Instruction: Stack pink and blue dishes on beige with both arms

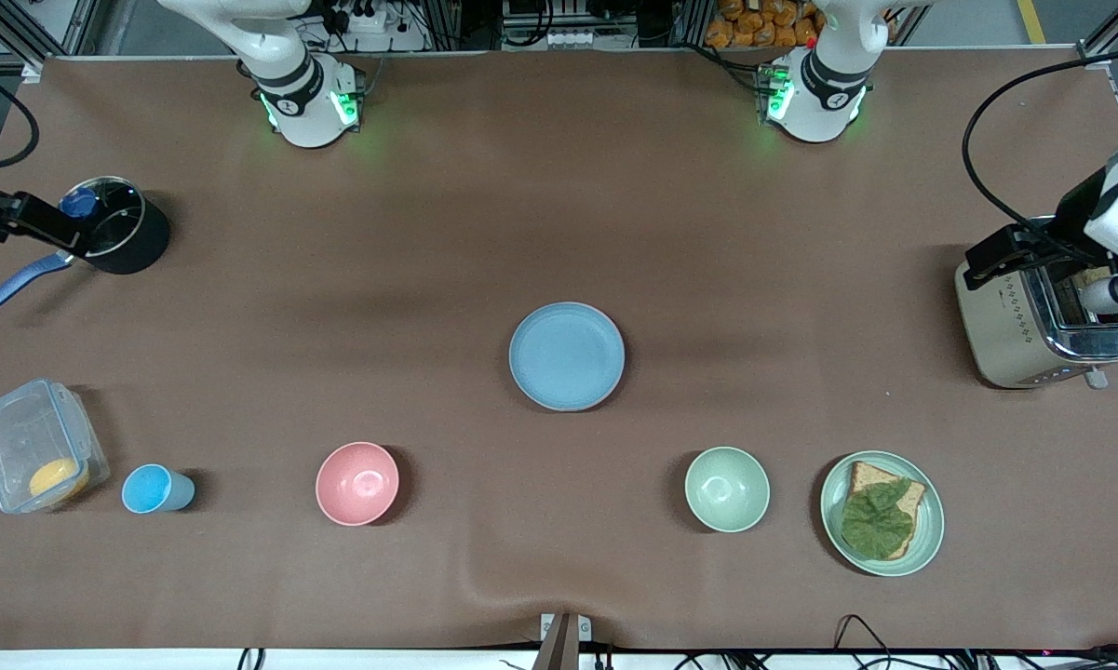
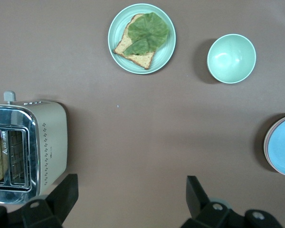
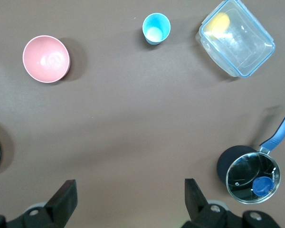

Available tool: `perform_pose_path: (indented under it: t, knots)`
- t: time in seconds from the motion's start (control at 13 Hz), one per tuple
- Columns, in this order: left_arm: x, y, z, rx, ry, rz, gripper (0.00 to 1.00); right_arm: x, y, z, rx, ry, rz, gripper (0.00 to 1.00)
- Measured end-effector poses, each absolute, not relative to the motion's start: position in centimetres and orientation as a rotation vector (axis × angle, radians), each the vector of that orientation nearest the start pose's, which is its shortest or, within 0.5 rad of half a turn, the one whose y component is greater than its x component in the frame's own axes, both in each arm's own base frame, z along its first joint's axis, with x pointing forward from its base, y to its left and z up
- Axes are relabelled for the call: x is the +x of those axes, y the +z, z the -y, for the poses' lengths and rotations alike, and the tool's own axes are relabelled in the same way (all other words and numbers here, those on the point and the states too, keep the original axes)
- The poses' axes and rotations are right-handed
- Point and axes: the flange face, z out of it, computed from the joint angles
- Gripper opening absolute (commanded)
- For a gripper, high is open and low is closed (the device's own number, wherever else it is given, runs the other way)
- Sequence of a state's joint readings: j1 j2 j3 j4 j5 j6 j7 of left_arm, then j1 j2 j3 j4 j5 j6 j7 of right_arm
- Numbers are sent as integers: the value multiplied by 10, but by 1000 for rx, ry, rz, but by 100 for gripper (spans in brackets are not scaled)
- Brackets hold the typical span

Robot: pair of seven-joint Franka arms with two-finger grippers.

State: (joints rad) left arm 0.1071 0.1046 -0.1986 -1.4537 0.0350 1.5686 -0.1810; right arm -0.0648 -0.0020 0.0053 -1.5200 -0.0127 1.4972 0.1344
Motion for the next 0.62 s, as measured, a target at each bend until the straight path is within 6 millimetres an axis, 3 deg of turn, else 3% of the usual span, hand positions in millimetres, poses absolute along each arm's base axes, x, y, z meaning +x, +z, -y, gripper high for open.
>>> perform_pose_path:
  t: [0.23, 0.62]
  knots:
    - [579, 612, 41, -3118, 14, 149, 100, 545, 646, 41, -3146, 25, -225, 100]
    - [577, 614, 43, -3118, 3, 143, 100, 546, 644, 40, -3147, 33, -211, 100]
